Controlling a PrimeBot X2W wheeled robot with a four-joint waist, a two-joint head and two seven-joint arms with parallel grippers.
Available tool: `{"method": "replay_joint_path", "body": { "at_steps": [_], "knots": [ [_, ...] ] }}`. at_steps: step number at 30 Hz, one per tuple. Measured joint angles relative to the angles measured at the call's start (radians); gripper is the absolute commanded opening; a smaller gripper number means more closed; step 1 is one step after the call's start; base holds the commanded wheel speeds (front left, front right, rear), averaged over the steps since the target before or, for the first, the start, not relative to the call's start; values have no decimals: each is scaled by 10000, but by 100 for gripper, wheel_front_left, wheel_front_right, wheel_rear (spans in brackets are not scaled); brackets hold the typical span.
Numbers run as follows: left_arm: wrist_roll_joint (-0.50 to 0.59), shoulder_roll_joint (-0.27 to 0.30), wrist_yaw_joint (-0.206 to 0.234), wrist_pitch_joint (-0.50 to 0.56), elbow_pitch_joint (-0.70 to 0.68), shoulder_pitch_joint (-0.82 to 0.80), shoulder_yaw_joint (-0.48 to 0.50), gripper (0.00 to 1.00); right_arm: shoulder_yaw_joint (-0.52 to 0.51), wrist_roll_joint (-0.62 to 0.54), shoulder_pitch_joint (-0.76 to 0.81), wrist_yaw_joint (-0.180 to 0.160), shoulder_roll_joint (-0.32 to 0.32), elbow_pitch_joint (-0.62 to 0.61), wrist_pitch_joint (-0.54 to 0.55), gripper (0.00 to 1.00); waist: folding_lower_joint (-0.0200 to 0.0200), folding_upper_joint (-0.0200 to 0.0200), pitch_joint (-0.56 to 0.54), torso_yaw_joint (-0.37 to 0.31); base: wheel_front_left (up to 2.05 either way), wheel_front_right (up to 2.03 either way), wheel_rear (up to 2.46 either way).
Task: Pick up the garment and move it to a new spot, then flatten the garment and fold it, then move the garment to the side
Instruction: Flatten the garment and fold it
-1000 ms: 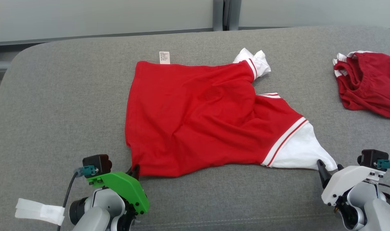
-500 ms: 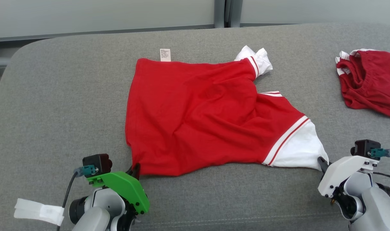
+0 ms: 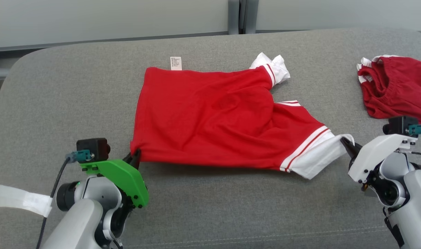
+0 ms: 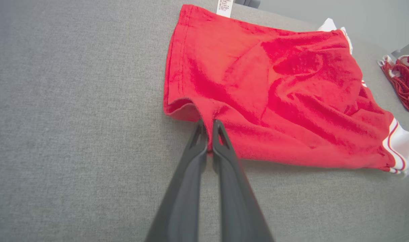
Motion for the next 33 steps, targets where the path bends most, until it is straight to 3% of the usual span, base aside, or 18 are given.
{"method": "replay_joint_path", "body": {
  "at_steps": [14, 33],
  "knots": [
    [79, 562, 2, 1110, -941, -2269, 382, 0, -109, 251, -1704, 0, -201, -1829, 639, 0, 0, 0, -265, -115, 0, 0, 0],
    [426, 683, -230, 1873, 311, -6200, 552, 0, -800, -1340, -5818, 0, 403, -1812, 803, 0, 0, 0, -750, -511, 0, 0, 0]
  ]
}}
